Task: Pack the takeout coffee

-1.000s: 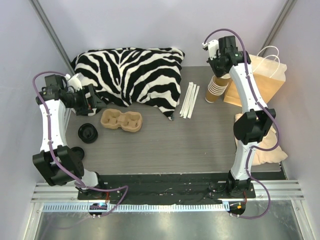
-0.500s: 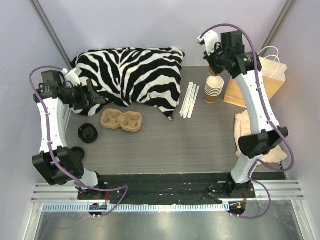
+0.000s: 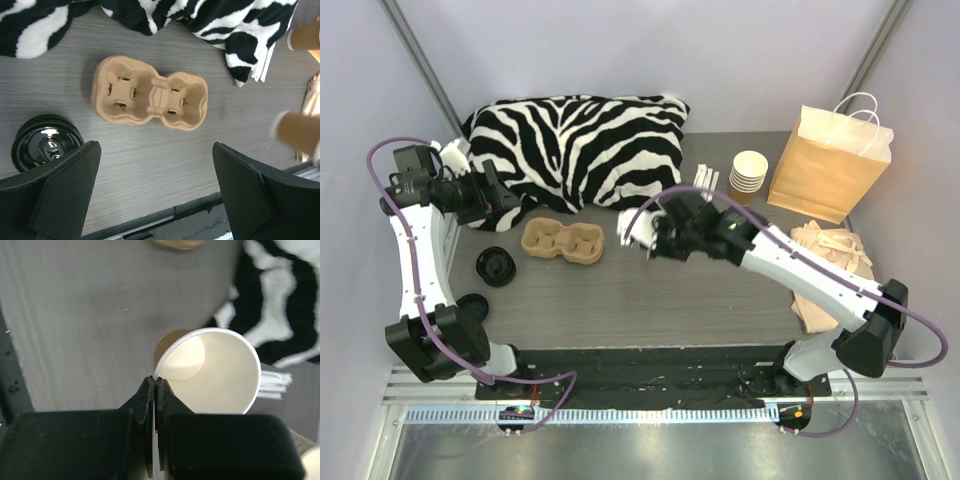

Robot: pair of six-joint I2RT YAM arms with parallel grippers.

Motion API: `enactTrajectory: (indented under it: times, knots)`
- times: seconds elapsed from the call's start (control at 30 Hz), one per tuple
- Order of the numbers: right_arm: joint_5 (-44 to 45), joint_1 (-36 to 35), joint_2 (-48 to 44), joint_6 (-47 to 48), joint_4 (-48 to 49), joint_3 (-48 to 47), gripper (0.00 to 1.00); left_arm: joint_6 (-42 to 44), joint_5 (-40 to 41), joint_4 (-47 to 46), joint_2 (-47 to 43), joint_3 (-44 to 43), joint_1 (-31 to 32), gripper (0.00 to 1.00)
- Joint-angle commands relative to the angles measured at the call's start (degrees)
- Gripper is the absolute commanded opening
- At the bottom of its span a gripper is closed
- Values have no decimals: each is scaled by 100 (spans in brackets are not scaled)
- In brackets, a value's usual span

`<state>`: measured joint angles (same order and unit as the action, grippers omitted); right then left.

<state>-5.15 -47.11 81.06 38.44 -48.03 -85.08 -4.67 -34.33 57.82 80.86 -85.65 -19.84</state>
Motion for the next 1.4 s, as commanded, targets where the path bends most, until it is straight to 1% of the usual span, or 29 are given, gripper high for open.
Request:
enactTrajectory:
  times: [0.0, 0.07, 0.13, 0.17, 0.23, 0.4, 0.63, 0.77, 0.87, 1.13, 1.23, 1.27, 1.33, 1.37]
  knots:
    - [434, -780, -125, 138, 1145, 904, 1, 149, 129, 17, -115, -153, -55, 100]
    - [471, -1018, -38, -80, 1524, 1298, 1, 439, 14, 455, 104, -277, -47, 100]
    - [488, -1089, 15, -196, 1821, 1641, 1, 440, -82, 589, 175, -269, -47, 100]
    - [776, -1177, 68, -222, 1971, 1765, 1, 579, -135, 581, 167, -234, -47, 100]
    - [1058, -1230, 103, -258, 2331, 2037, 1, 616, -232, 450, 88, -41, -47, 100]
    - [1384, -1318, 244, -293, 2772, 2329, 1, 625, -250, 353, 17, 74, -55, 100]
    - [1201, -1327, 279, -547, 2712, 2443, 2, 686, -232, 467, 88, -22, -55, 100]
    - [1104, -1327, 262, -591, 2597, 2478, 11, 783, -57, 528, 62, 30, -47, 100]
    - [972, -1318, 270, -688, 2527, 2470, 15, 932, -31, 616, 35, 57, -55, 100]
    - [849, -1274, 332, -890, 2500, 2461, 16, 1169, 128, 862, 35, 48, -47, 100]
    - [823, -1265, 297, -899, 2474, 2435, 24, 1240, 145, 889, 0, 101, -47, 100]
    - [814, -1265, 262, -908, 2439, 2400, 33, 1257, 146, 906, -17, 109, -47, 100]
    - [752, -1265, 253, -934, 2334, 2294, 37, 1345, 137, 967, -26, 101, -47, 100]
    - [717, -1257, 244, -934, 2299, 2250, 42, 1363, 137, 1029, -26, 92, -47, 100]
